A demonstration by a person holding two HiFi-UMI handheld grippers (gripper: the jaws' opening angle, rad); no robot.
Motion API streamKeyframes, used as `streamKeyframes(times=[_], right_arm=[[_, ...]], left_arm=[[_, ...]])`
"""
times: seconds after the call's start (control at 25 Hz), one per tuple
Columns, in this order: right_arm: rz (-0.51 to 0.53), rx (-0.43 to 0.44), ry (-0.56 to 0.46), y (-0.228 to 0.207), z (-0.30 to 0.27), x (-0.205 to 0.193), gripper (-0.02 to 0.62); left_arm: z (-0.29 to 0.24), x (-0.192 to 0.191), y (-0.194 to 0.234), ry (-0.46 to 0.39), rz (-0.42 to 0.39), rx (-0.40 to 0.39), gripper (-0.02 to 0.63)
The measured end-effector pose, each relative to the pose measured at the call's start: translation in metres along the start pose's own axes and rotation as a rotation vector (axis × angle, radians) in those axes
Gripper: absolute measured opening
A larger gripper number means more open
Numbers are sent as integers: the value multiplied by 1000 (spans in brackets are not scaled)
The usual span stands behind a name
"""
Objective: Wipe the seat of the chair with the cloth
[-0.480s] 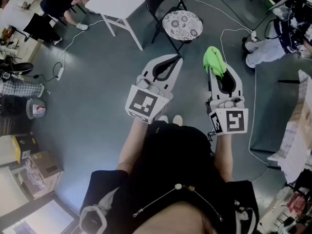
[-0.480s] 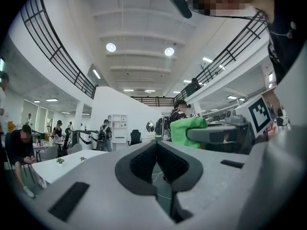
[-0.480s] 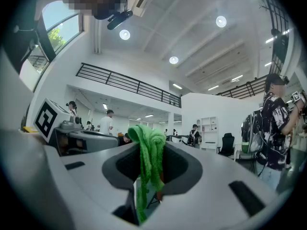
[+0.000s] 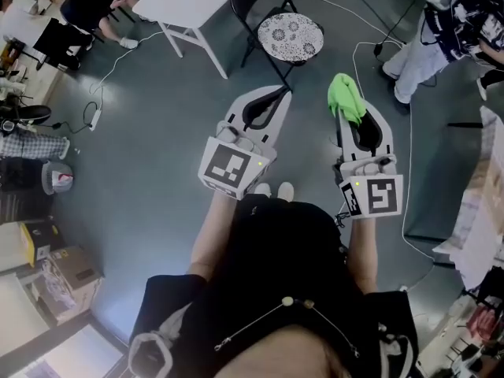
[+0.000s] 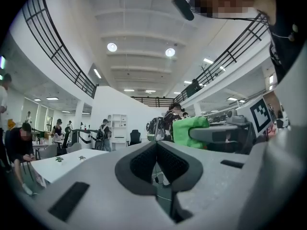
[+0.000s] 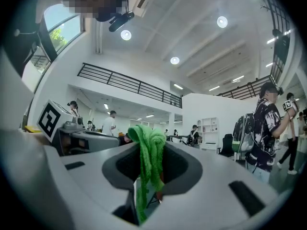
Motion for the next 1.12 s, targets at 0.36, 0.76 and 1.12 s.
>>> streamKeyframes(times=[0.36, 0.76, 1.12], right_arm=[[10, 46, 26, -27, 5, 2, 103], [37, 53, 97, -64, -11, -34, 104], [105, 63, 138, -62, -94, -52, 104]], left_arm=[[-11, -1, 4, -2, 16, 42, 5], [-25, -39, 17, 24, 98, 142, 5], [-50, -55, 100, 39, 104, 139, 5]])
Point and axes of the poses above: the fingertips, and each gripper's own axes: z backward along the fingers, y to its left, x out of its top, the point moved 10 cm from there along z, backward along the fingers, and after that the axes turned 15 degrees about -x, right-handed, at the moved point
